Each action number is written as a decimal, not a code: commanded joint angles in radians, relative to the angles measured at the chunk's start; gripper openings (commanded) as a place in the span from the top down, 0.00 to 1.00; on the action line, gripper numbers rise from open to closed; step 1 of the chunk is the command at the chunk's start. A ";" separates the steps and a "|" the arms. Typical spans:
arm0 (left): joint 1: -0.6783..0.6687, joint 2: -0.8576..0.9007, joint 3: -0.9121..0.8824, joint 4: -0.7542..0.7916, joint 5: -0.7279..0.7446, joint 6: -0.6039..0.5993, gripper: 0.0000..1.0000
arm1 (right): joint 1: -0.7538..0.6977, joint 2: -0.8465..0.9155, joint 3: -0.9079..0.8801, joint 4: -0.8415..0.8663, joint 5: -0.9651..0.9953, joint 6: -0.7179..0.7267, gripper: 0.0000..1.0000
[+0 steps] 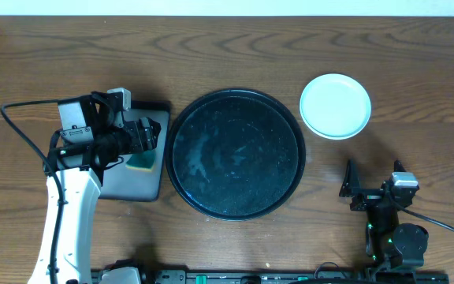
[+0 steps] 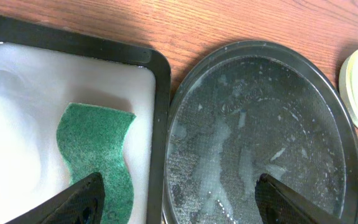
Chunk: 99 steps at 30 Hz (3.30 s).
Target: Clean dirty plates on tray and stack at the side
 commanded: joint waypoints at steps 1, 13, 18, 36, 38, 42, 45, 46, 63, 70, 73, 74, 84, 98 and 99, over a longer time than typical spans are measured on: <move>-0.002 -0.004 0.024 0.002 0.013 -0.001 0.22 | -0.007 -0.007 -0.001 -0.005 0.017 0.016 0.01; -0.002 -0.004 0.024 0.002 0.013 -0.001 0.22 | -0.007 -0.007 -0.001 -0.005 0.017 0.016 0.01; -0.002 -0.019 0.021 0.001 0.013 -0.001 0.22 | -0.007 -0.007 -0.001 -0.005 0.017 0.016 0.01; -0.002 -0.526 -0.004 0.002 0.013 -0.001 0.22 | -0.007 -0.007 -0.001 -0.005 0.017 0.016 0.01; -0.002 -0.563 -0.004 0.002 0.013 -0.001 0.22 | -0.007 -0.007 -0.001 -0.005 0.017 0.016 0.01; -0.001 -0.612 -0.006 -0.002 0.013 -0.001 0.22 | -0.007 -0.007 -0.001 -0.005 0.017 0.016 0.01; -0.002 -0.654 -0.006 -0.014 0.013 -0.001 0.22 | -0.007 -0.007 -0.001 -0.005 0.017 0.016 0.01; -0.002 -0.674 -0.006 -0.030 0.013 -0.001 0.22 | -0.007 -0.007 -0.001 -0.005 0.017 0.016 0.01; -0.020 -1.092 -0.029 -0.513 0.010 0.003 0.22 | -0.007 -0.007 -0.001 -0.005 0.017 0.016 0.01; -0.088 -1.237 -0.029 -0.552 0.010 0.003 0.22 | -0.007 -0.007 -0.001 -0.005 0.017 0.016 0.01; -0.094 -1.274 -0.028 -0.562 0.010 0.003 0.22 | -0.007 -0.007 -0.001 -0.005 0.017 0.016 0.01; -0.094 -1.274 -0.032 -0.562 0.010 0.003 0.22 | -0.007 -0.007 -0.001 -0.005 0.017 0.016 0.01; -0.095 -1.275 -0.122 -0.529 0.009 0.003 0.22 | -0.007 -0.007 -0.001 -0.005 0.017 0.016 0.01; -0.095 -1.275 -0.521 0.213 0.010 0.006 0.22 | -0.007 -0.007 -0.001 -0.005 0.017 0.016 0.01; -0.095 -1.275 -0.559 0.290 0.011 0.006 0.22 | -0.007 -0.007 -0.001 -0.005 0.017 0.016 0.01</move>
